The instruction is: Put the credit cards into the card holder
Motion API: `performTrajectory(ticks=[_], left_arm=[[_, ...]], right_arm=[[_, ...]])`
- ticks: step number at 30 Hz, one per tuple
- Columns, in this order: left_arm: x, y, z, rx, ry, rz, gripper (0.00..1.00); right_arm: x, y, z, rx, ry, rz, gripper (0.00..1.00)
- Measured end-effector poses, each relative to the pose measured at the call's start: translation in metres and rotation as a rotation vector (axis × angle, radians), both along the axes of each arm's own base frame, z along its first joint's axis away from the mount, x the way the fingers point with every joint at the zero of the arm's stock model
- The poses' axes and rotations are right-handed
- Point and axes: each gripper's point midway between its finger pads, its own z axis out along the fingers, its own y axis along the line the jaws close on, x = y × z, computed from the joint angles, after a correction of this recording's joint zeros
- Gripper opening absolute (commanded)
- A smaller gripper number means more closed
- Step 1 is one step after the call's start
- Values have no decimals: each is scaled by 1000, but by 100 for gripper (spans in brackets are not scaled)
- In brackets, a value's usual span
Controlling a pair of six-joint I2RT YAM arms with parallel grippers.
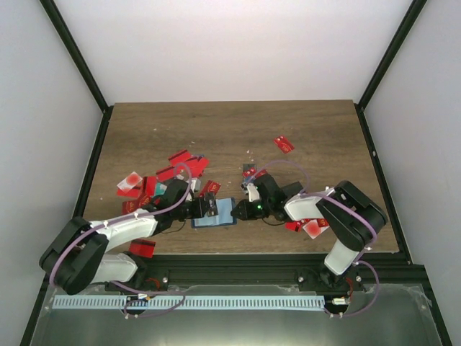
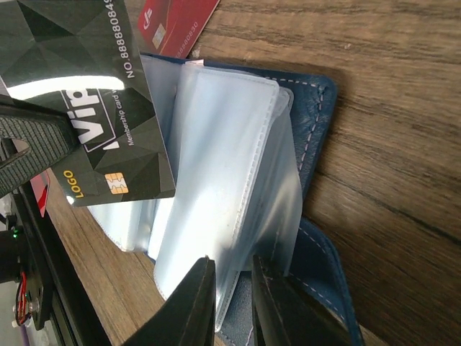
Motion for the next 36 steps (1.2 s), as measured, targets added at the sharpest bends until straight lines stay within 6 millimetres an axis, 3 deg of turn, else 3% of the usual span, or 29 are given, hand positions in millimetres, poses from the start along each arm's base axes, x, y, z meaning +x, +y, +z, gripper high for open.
performTrajectory(ticks=[17,20,25,28,36], left_arm=[[-3,-10,3,-236,76,24,4],[-12,-12,-2,-251,122,4,4],[-11,-7,-6,-239,135,15,4],[-7,0,-9,-189,125,38,4],[27,12,7,-111,18,93,4]], right_arm=[[-1,-1,0,15,1,-8,17],[-1,-1,0,16,1,-7,17],[-2,-1,0,17,2,-5,17],[-2,-1,0,17,2,-5,17],[-3,0,0,23,7,2,17]])
